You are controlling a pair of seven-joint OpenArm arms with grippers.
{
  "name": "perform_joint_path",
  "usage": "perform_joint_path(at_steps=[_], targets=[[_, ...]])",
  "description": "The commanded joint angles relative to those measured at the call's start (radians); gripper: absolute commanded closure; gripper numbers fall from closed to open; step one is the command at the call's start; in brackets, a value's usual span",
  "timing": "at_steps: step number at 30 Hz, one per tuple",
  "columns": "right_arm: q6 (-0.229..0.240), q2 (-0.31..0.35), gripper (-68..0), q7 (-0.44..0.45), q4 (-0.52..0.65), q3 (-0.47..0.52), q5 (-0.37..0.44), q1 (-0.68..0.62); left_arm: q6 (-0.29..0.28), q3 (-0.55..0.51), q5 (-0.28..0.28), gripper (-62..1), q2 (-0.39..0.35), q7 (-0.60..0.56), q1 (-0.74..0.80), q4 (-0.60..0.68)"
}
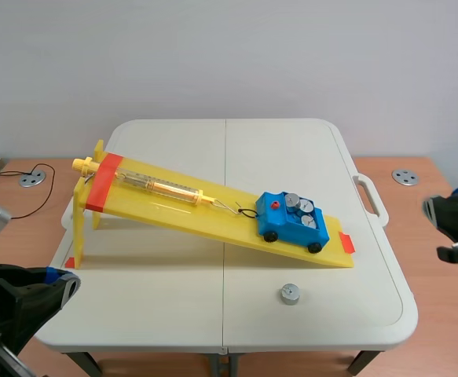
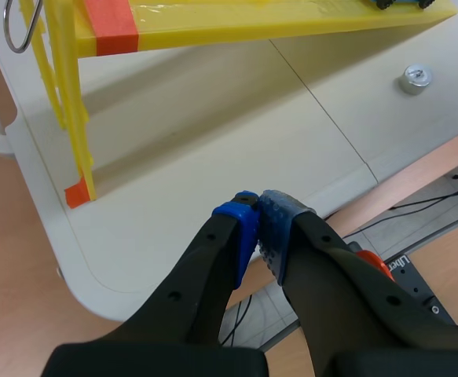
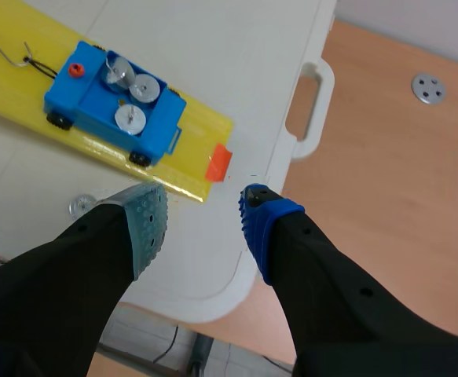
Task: Place the four metal weights on the blue cart on the ramp.
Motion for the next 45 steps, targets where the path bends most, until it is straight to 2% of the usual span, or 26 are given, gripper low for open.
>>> perform_joint_path(at_steps=[1, 4, 7, 14, 24, 27, 36, 45], targets=[[0.036, 0.05, -23.4, 0.087, 0.075, 0.016, 0.063, 0.004, -0.028, -0.016, -0.044, -3.4, 0.008, -0.085, -0.02, 0.066], [0.037, 0.049, -23.4, 0.089, 0.069, 0.013, 0.058, -0.009, -0.028, -0.016, -0.044, -3.4, 0.008, -0.085, -0.02, 0.066], [0.036, 0.049, -23.4, 0.128, 0.045, -0.007, 0.048, -0.001, -0.028, -0.016, -0.044, -3.4, 0.008, -0.085, -0.02, 0.066], [0.035, 0.037, -23.4, 0.187, -0.096, -0.148, -0.045, 0.085, -0.028, -0.016, -0.044, -3.4, 0.008, -0.085, -0.02, 0.066], [0.027, -0.065, -23.4, 0.267, -0.306, -0.333, -0.203, 0.25, -0.028, -0.016, -0.044, -3.4, 0.008, -0.085, -0.02, 0.066], [-0.002, -0.09, -23.4, 0.293, -0.364, -0.375, -0.247, 0.289, -0.028, -0.016, -0.044, -3.4, 0.008, -0.085, -0.02, 0.066], [-0.049, -0.14, -23.4, 0.356, -0.503, -0.47, -0.34, 0.378, -0.028, -0.016, -0.044, -3.4, 0.008, -0.085, -0.02, 0.066], [-0.078, -0.173, -23.3, 0.394, -0.613, -0.531, -0.377, 0.446, -0.028, -0.016, -0.044, -3.4, 0.008, -0.085, -0.02, 0.066]])
